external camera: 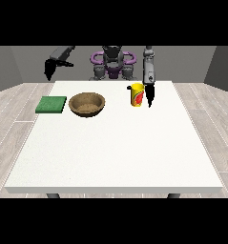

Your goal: Pick the cup and pour the ball into the bowl, then pick the bowl and place it on the pad

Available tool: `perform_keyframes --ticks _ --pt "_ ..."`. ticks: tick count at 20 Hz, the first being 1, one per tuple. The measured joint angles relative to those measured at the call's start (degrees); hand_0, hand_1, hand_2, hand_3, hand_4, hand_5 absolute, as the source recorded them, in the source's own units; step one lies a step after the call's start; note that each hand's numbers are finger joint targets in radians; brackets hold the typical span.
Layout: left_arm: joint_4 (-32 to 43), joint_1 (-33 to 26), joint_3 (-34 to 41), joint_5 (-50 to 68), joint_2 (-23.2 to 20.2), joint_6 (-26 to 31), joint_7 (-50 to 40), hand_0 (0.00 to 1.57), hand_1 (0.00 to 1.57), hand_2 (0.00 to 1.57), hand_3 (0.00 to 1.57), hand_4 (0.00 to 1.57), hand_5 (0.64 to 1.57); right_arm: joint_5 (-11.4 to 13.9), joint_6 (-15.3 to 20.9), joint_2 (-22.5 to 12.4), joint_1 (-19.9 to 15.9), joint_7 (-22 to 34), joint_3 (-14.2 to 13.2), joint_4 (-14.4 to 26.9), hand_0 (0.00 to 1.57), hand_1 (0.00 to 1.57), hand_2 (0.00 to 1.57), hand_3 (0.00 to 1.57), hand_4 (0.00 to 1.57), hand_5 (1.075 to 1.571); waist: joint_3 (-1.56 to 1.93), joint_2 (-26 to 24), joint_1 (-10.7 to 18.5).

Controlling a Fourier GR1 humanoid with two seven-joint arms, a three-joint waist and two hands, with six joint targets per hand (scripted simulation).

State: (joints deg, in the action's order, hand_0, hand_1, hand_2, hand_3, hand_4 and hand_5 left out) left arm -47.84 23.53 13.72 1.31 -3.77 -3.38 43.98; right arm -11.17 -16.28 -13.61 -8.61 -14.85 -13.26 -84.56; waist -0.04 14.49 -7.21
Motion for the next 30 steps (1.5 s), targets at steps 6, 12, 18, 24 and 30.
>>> perform_keyframes --ticks 6,12,18,24,30 --pt "9.34 4.07 1.81 0.82 -1.55 0.08 5.07 0.0 0.0 0.0 0.0 0.0 1.527 -0.14 -1.25 -0.7 -0.78 -1.21 -0.54 1.49 0.0 0.0 0.0 0.0 0.0 1.571 0.01 1.11 -0.58" --pt "10.8 3.97 0.51 -3.33 -1.62 -8.2 9.72 1.3 1.3 1.57 1.57 1.43 1.255 -0.22 -1.24 -1.12 -2.05 -0.25 -0.53 0.89 0.0 0.0 0.0 0.0 0.0 1.57 0.89 1.51 -2.18" --pt "9.9 1.98 0.39 -6.66 -1.71 -16.07 11.17 1.33 1.33 1.57 1.57 1.5 1.245 -2.45 -4.02 -4.08 -1.91 1.07 -2.35 0.65 0.0 0.0 0.0 0.0 0.0 1.57 1.13 0.91 -4.33" --pt "10.64 3.26 -4.62 -13.23 -3.84 -20.22 1.61 1.41 1.41 1.57 1.57 1.57 1.329 -3.34 -5.29 -5.99 -0.99 3.41 -4.18 6.46 0.0 0.0 0.0 0.0 0.0 1.569 0.4 -6.8 -1.57" --pt "11.3 10.2 -8.49 -21.57 -15.75 -19.86 -13.28 1.46 1.46 1.57 1.57 1.57 1.294 -3.23 -5.18 -5.97 -0.99 4.6 -4.4 10.07 0.0 0.0 0.0 0.0 0.0 1.568 0.26 -11.7 -0.03"
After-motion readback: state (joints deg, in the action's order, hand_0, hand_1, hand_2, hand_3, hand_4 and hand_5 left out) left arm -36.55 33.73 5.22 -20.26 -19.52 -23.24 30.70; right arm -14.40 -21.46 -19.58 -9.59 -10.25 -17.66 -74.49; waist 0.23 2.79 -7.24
